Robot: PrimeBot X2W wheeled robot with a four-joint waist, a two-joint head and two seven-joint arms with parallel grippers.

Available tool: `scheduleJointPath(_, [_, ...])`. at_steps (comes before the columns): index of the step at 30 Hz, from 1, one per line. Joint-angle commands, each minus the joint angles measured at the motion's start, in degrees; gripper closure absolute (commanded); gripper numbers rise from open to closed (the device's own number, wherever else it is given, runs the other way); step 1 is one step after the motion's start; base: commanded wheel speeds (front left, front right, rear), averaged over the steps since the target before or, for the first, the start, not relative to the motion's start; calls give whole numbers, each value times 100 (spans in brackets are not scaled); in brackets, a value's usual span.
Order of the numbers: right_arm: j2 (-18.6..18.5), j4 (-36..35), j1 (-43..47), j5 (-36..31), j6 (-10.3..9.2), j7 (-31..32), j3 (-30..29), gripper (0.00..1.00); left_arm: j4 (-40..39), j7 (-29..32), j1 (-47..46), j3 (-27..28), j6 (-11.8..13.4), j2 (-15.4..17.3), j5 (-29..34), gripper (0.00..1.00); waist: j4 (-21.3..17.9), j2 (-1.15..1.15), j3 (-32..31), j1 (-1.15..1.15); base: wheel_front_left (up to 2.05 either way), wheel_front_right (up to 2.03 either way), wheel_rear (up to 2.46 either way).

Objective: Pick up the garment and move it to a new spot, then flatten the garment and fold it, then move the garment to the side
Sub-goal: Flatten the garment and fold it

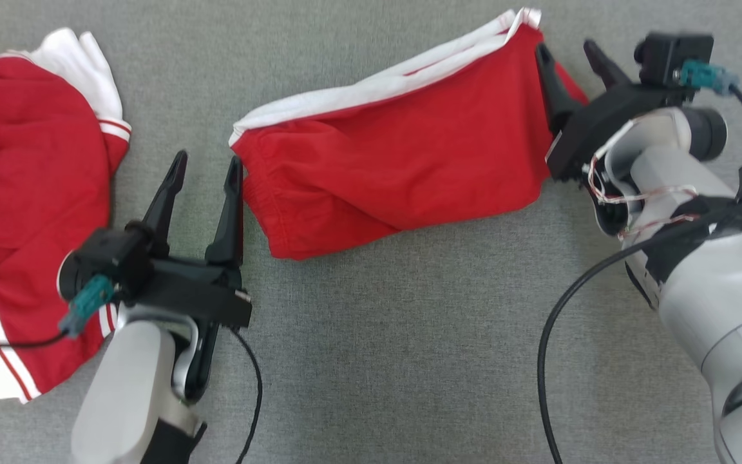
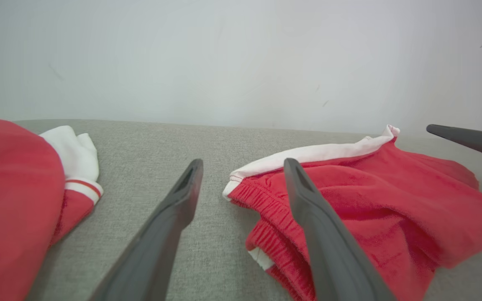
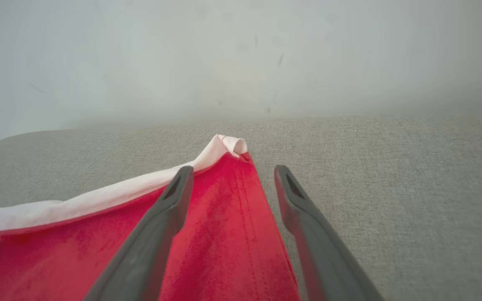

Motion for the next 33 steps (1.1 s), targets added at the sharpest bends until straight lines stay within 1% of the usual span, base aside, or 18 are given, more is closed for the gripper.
scheduleJointPath(1, [-10,-8,114,61,-5,-32,41,0,-92,-17,150,37,27,8,72,0,-27,0,-123,1,0,0,0])
scheduleJointPath(7, [-72,84,472,181,-5,-28,207,0,-556,-17,688,118,179,8,262,0,-13,0,-363,1,0,0,0])
scheduleJointPath(11, [-124,163,679,272,-5,-32,288,0,-904,-17,1081,182,321,8,247,0,14,0,-508,1,0,0,0])
scheduleJointPath(17, [-130,340,862,395,-5,174,391,0,-1310,-17,1611,220,442,8,269,0,79,0,-601,1,0,0,0])
scheduleJointPath(22, [-166,451,890,507,-5,336,422,0,-1464,-17,1767,216,530,5,159,0,198,0,-546,1,0,0,0])
scheduleJointPath(31, [-135,631,843,725,-5,624,393,0,-1529,-17,1705,125,582,7,92,0,359,0,-404,1,0,0,0])
scheduleJointPath(32, [-116,632,842,739,-5,640,403,5,-1525,-17,1702,122,584,7,88,0,367,0,-392,1,0,0,0])
scheduleJointPath(33, [-95,619,849,740,-5,646,418,32,-1523,-17,1698,118,589,7,84,0,374,0,-383,1,0,0,0])
